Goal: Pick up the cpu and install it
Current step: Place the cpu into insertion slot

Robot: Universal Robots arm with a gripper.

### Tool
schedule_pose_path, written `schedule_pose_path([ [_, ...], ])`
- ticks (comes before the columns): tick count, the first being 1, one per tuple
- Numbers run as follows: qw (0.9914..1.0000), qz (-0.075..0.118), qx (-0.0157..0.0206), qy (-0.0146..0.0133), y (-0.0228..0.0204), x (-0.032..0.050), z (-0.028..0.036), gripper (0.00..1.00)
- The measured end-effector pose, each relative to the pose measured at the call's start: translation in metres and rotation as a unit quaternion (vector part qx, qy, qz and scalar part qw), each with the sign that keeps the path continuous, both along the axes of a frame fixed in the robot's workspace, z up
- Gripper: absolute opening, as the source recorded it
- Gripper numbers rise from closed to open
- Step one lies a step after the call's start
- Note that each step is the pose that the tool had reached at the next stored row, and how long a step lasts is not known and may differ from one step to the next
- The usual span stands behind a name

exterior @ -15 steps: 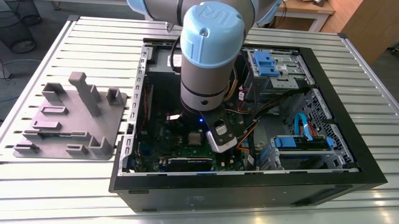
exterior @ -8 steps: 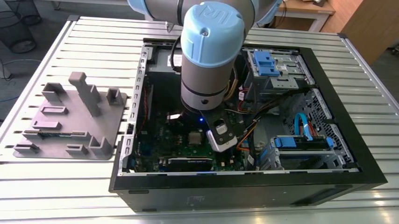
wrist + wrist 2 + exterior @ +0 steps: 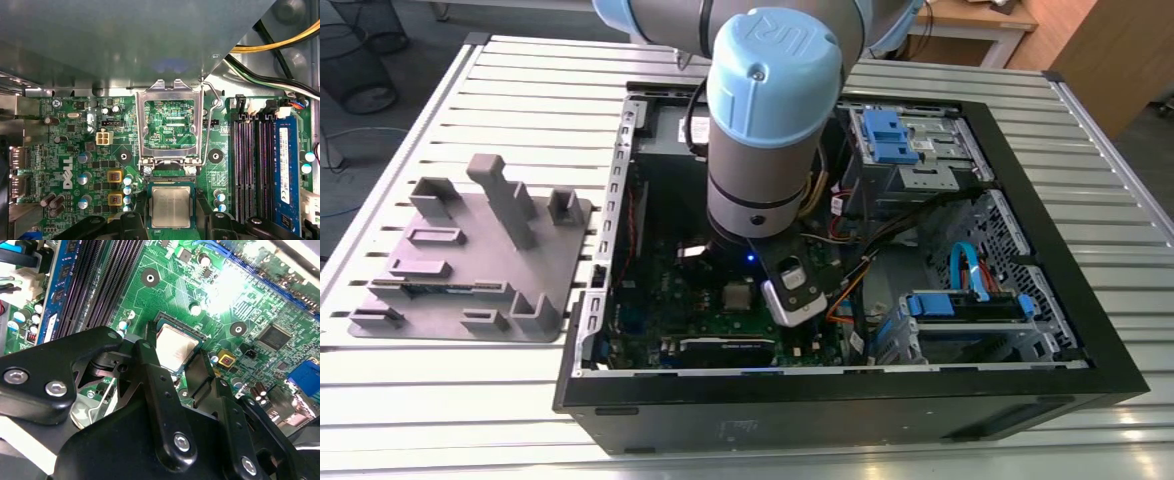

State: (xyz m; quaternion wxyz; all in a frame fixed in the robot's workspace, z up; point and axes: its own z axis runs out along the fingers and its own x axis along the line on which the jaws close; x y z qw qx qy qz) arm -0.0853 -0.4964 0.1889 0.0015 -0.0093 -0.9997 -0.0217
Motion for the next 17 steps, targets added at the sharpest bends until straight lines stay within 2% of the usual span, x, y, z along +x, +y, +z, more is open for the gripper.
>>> schedule_pose_path([
  [17, 1.0, 0.0, 0.0002, -0.0001, 0.0, 0.0, -0.0017, 0.47],
])
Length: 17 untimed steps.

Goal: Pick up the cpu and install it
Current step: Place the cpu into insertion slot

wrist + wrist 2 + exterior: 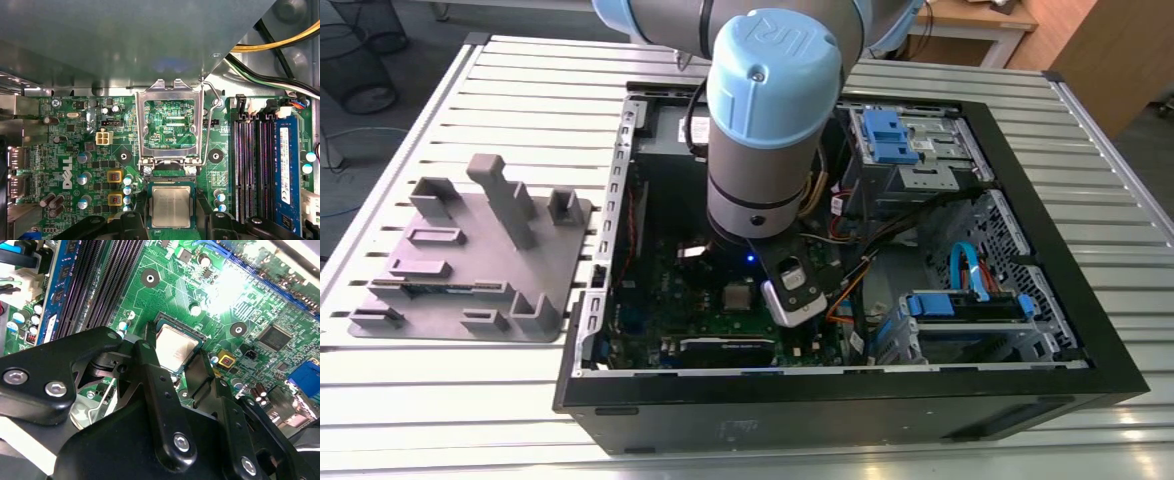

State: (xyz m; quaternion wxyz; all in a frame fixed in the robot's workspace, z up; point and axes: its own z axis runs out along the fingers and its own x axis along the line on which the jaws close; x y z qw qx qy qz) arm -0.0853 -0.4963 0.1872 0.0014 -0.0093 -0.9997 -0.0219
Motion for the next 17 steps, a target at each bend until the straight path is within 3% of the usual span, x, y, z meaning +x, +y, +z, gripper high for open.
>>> schedule_pose_path([
  [17, 0.99997, 0.008, 0.0001, -0.0001, 0.0, 0.0, 0.0, 0.47],
])
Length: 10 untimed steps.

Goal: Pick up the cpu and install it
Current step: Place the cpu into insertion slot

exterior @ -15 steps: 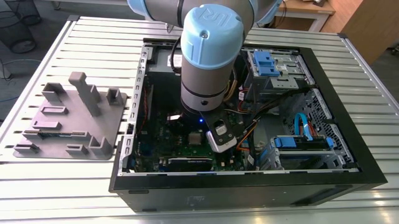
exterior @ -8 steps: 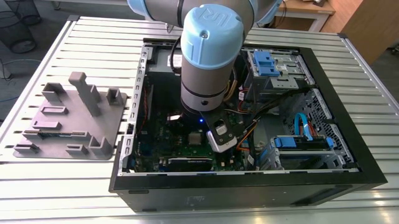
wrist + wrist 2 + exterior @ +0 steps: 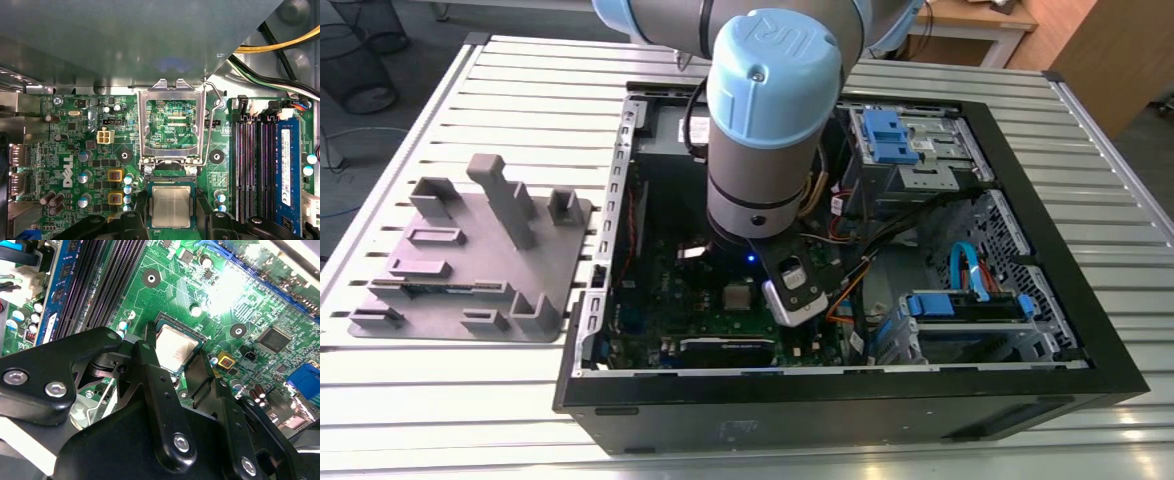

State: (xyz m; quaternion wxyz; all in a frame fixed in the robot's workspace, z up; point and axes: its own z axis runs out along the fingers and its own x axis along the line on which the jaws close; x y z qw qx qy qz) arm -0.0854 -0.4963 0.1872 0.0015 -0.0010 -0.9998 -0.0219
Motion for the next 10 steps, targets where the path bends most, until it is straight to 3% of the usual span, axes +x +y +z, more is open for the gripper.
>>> schedule_pose_path([
  [10, 1.0, 0.0, 0.0001, 0.0, 0.0, 0.0, 0.0, 0.54],
])
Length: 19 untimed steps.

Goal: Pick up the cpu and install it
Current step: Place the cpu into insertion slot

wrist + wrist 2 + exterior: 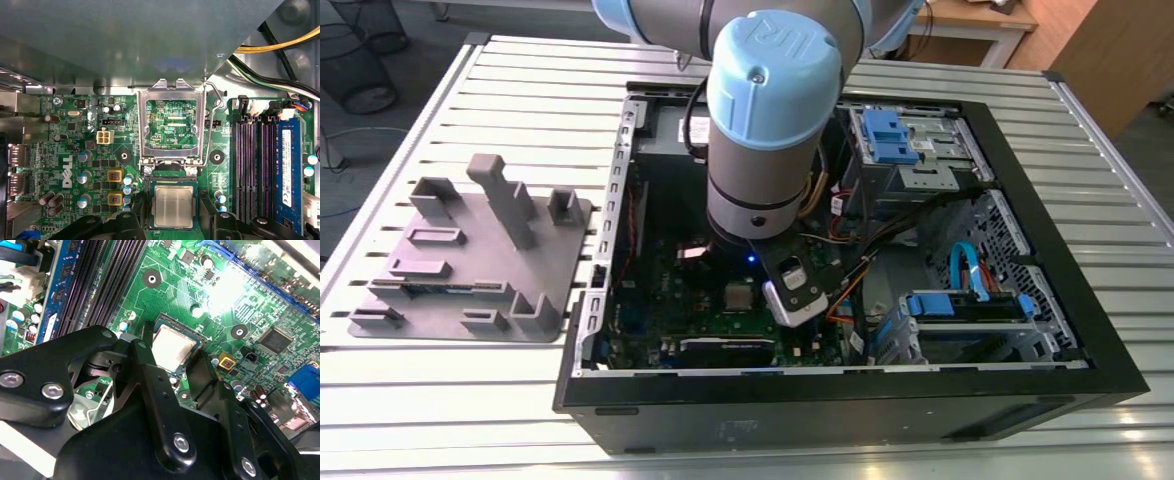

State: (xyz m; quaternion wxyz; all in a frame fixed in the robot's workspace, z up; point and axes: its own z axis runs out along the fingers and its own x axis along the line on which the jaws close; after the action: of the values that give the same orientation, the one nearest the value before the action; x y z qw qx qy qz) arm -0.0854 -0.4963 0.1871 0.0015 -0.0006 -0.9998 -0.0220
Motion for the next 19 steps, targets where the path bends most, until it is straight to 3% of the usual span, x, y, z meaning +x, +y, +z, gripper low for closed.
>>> schedule_pose_path([
  [19, 1.0, 0.0, 0.0002, -0.0008, 0.0, -0.0022, 0.0014, 0.54],
])
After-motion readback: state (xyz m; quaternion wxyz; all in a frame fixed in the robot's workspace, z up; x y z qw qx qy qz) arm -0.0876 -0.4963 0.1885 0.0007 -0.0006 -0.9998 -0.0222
